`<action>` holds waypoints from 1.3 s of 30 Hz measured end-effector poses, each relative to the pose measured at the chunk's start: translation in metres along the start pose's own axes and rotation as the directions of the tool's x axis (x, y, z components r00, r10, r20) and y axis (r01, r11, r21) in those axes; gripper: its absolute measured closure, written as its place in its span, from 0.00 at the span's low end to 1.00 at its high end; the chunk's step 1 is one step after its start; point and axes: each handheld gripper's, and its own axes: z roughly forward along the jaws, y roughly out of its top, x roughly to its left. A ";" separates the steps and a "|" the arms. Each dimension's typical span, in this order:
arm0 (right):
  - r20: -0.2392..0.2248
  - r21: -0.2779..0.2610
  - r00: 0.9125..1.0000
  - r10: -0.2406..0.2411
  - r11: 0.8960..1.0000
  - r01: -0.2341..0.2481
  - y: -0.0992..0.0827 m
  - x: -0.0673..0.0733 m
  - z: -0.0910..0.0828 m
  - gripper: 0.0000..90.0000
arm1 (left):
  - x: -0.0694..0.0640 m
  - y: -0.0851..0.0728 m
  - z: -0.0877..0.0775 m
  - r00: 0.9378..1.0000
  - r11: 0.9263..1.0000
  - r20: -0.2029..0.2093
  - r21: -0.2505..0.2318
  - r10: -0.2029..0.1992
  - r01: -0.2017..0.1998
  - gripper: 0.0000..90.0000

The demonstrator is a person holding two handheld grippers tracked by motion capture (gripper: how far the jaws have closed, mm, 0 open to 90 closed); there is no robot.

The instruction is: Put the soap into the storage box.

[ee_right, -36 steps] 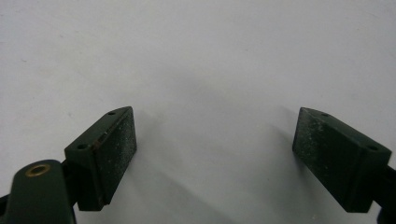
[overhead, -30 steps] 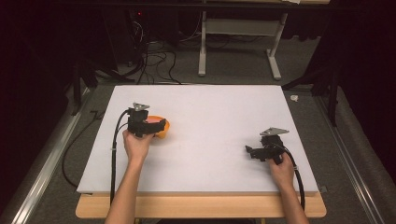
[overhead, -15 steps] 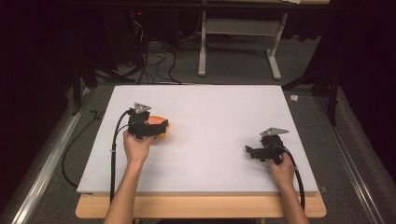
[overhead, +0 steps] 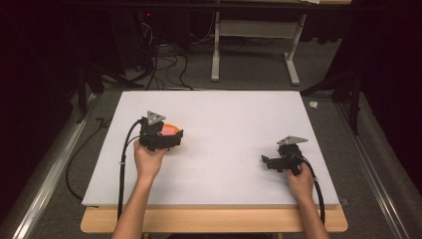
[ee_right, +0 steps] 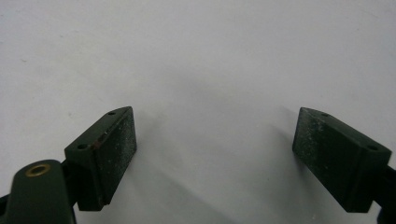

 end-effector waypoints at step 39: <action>0.000 0.000 1.000 0.000 1.000 0.000 0.000 0.000 0.000 0.16 | -0.055 -0.021 0.003 0.976 0.992 0.190 0.044 0.110 -0.120 0.20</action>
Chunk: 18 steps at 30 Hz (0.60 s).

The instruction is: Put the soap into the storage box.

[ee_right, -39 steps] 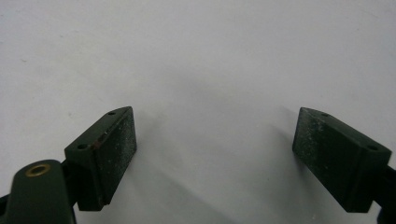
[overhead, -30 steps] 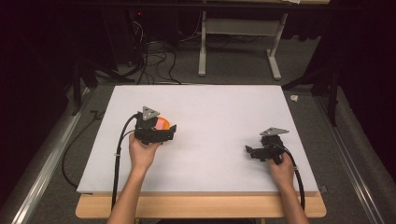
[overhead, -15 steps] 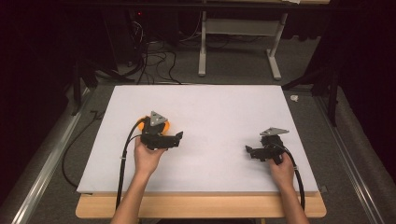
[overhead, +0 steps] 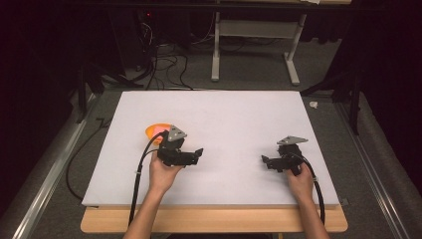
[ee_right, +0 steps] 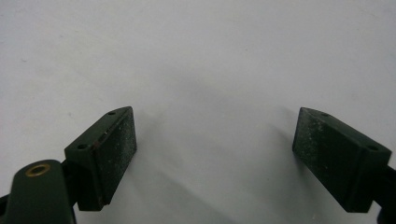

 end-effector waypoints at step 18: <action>0.000 0.000 1.000 0.000 1.000 0.000 0.000 0.000 0.000 0.16 | -0.019 -0.016 0.022 0.997 0.997 0.074 0.064 0.038 -0.043 0.21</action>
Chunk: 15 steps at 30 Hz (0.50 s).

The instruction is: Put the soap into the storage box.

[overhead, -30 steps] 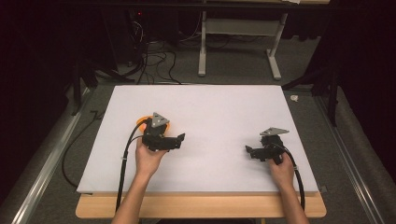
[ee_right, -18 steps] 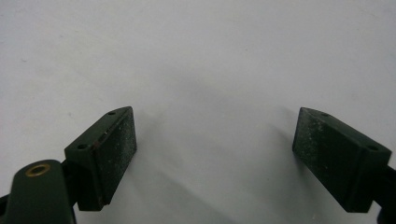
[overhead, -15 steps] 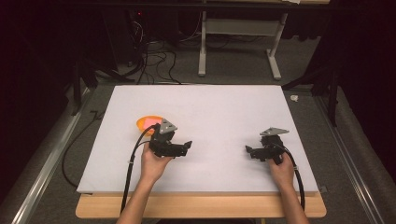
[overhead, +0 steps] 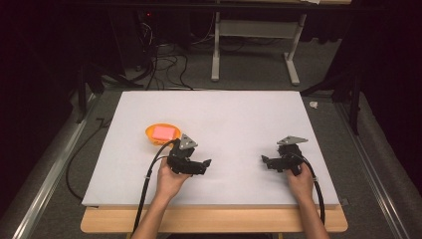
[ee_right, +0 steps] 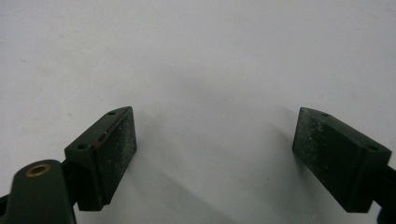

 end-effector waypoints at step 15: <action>0.000 0.000 1.000 0.000 1.000 0.000 0.000 0.000 0.000 0.16 | -0.008 -0.003 0.018 0.999 1.000 0.044 0.004 -0.015 0.015 0.19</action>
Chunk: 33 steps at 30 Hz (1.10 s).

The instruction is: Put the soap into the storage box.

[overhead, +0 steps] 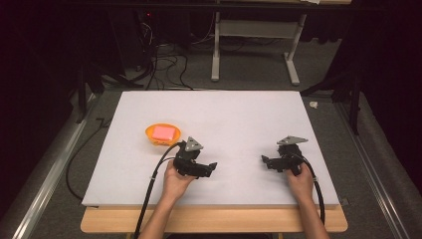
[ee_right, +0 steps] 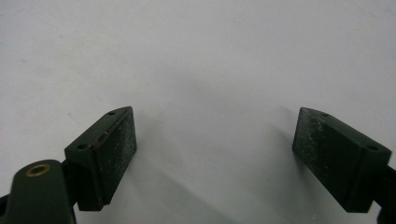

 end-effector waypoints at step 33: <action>0.000 0.001 1.000 -0.001 1.000 0.001 0.000 0.000 0.000 0.16 | -0.002 -0.019 0.048 0.993 0.998 -0.112 0.043 0.043 -0.038 0.18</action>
